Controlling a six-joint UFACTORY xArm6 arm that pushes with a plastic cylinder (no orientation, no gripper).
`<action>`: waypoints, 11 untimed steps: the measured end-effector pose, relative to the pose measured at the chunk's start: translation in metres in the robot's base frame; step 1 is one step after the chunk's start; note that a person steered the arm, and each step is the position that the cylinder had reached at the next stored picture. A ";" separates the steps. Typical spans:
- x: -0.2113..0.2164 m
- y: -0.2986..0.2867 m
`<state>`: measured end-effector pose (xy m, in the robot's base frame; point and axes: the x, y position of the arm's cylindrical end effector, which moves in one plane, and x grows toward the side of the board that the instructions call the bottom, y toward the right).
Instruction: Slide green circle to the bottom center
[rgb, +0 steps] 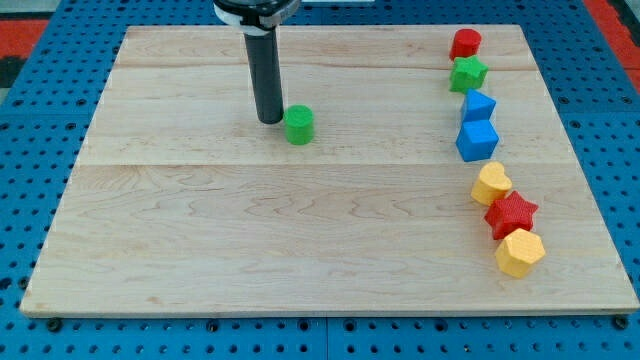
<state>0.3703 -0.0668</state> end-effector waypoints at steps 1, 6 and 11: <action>-0.028 0.006; 0.105 0.048; 0.233 0.220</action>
